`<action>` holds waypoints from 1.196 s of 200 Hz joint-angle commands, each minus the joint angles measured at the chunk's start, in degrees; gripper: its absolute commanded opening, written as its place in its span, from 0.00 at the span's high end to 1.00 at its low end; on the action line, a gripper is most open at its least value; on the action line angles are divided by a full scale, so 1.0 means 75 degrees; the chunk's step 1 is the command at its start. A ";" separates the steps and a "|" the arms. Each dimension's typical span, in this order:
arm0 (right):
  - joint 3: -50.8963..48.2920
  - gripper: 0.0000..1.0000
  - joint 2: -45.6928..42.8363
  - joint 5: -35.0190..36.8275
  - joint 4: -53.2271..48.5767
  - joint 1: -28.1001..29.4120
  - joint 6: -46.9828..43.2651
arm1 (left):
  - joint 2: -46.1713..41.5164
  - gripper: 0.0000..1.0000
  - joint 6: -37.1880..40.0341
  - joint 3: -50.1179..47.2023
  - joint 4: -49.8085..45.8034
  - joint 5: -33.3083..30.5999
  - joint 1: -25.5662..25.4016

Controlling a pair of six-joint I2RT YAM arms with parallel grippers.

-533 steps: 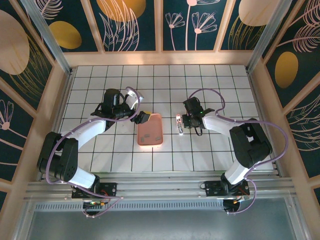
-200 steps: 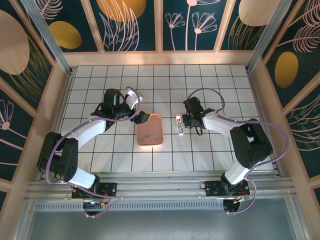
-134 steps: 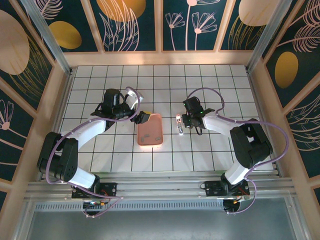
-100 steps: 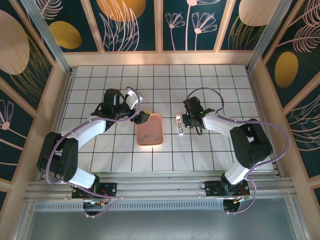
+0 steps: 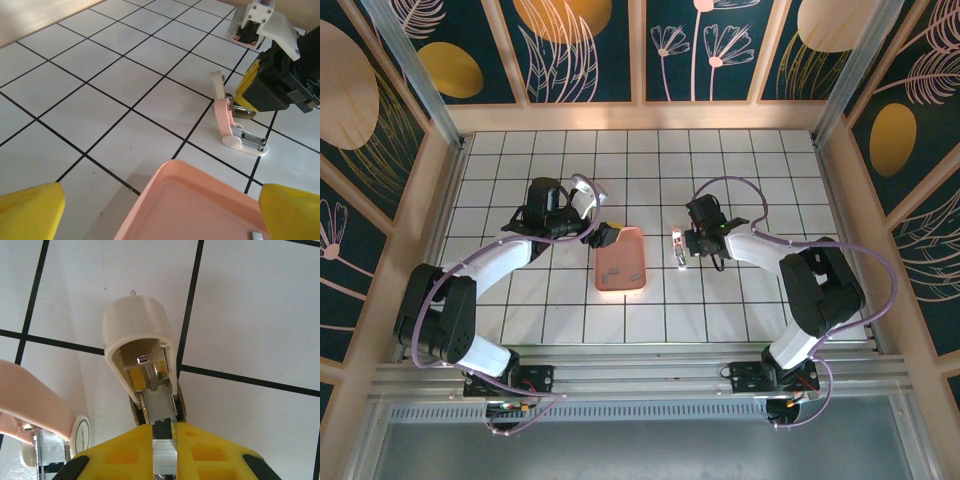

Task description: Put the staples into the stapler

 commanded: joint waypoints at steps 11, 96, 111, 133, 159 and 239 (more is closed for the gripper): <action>-0.0095 0.86 -0.0182 -0.0201 0.0100 0.0114 0.0047 | -0.0034 0.01 0.0138 0.0128 0.0160 0.0137 -0.0037; -0.0449 0.85 -0.1423 -0.0396 -0.0262 -0.0261 0.0699 | -0.0069 0.01 0.0089 0.0136 0.0179 0.0243 -0.0036; -0.0497 0.85 -0.1393 -0.0466 -0.0333 -0.0357 0.0800 | -0.0081 0.02 0.0093 0.0136 0.0181 0.0229 -0.0036; -0.0629 0.85 -0.1343 -0.0588 -0.0137 -0.0354 0.0842 | -0.0079 0.02 0.0092 0.0113 0.0191 0.0219 -0.0036; -0.0708 0.85 -0.1342 -0.0595 0.0153 -0.0288 0.0752 | -0.0069 0.01 0.0087 0.0083 0.0219 0.0249 -0.0037; -0.0721 0.85 -0.0974 -0.0656 0.0543 -0.0238 0.0362 | -0.0046 0.01 0.0029 0.0042 0.0293 0.0228 -0.0036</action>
